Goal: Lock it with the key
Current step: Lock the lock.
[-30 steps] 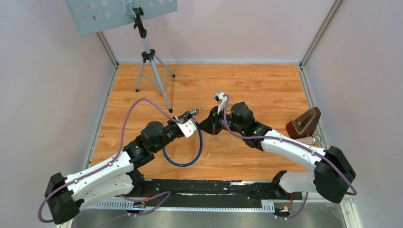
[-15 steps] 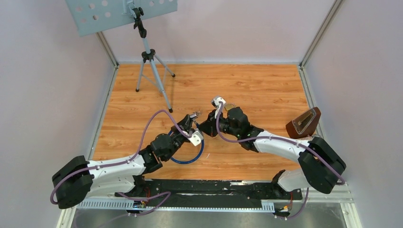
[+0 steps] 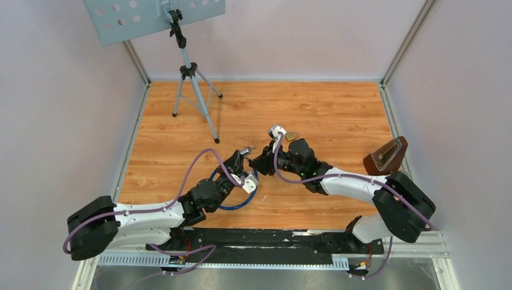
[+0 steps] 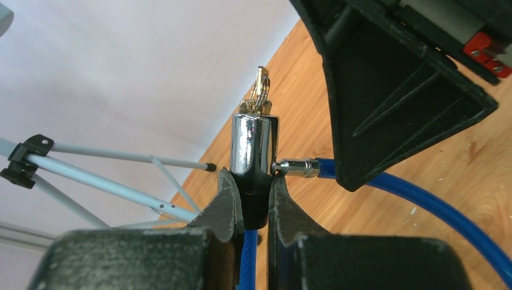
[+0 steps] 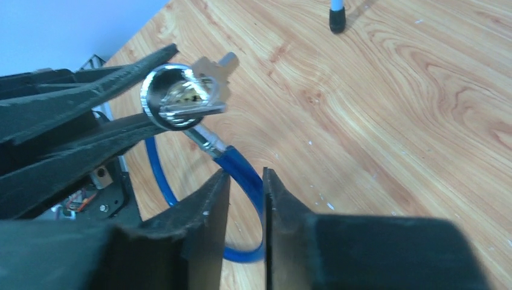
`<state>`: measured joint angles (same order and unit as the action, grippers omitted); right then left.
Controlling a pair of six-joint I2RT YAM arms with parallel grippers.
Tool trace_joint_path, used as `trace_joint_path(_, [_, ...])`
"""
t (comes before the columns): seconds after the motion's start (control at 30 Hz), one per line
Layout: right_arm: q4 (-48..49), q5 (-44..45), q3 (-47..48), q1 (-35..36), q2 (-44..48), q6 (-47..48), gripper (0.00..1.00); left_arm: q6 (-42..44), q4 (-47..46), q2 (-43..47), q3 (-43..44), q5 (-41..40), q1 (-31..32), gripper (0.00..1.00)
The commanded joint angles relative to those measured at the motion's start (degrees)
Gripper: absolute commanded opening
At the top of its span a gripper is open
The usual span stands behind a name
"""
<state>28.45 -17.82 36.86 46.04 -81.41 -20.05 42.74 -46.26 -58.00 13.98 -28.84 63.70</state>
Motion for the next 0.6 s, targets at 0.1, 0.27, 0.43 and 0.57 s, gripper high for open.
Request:
trace_joint_path(0.1, [1.4,3.9,-2.0,-1.1,-1.9,0.7,0.38,-0.9,-7.2,0.2,-0.5,2.6,2.1,0.0])
trace_joint_path(0.27, [2.8,-1.5,-2.9,-1.0,-3.3,1.5,0.48,-1.3,-7.7,0.0,-0.7,1.5,2.1,0.0])
trace_joint_path(0.43, [5.6,-2.4,-3.6,-0.2,-4.7,3.5,0.51,-1.6,-7.9,0.0,-0.6,1.3,2.2,0.0])
trace_joint_path(0.57, [6.4,-6.1,-2.5,-0.2,-4.6,3.6,0.32,-2.4,-7.9,0.5,-0.5,1.0,2.1,0.0])
